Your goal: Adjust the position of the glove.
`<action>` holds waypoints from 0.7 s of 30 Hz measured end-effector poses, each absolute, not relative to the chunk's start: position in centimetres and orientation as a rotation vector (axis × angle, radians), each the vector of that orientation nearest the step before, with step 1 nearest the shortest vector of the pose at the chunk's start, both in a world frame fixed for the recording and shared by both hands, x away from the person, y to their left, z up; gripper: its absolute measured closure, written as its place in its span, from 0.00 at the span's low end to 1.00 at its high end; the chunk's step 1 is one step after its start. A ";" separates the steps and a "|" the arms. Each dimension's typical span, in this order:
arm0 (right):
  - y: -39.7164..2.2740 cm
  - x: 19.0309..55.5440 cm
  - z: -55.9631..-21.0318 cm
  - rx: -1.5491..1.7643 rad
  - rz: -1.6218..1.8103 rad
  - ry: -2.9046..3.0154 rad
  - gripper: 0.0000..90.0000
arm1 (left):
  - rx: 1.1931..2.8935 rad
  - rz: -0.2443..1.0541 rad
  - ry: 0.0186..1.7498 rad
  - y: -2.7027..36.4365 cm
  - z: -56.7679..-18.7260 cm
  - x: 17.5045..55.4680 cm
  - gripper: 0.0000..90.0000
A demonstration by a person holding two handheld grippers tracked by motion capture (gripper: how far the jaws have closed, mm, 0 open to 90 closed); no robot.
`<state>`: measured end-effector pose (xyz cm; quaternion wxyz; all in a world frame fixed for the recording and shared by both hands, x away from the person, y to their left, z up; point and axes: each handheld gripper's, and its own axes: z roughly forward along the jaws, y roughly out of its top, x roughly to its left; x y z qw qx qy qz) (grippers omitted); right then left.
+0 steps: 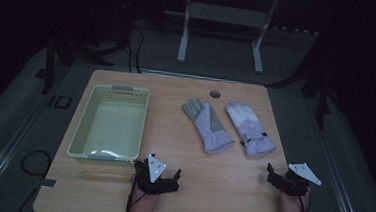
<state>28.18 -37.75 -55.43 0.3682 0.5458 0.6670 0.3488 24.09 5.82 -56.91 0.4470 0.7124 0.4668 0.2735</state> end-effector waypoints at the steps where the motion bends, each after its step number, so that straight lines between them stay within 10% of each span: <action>1: -37.8 28.2 -55.4 1.405 0.897 1.714 0.14 | 1.760 0.678 1.157 5.8 -56.9 24.1 0.00; 21: -38.1 28.3 -52.5 1.419 0.969 1.779 0.13 | 1.756 0.668 1.150 5.9 -56.9 24.0 0.00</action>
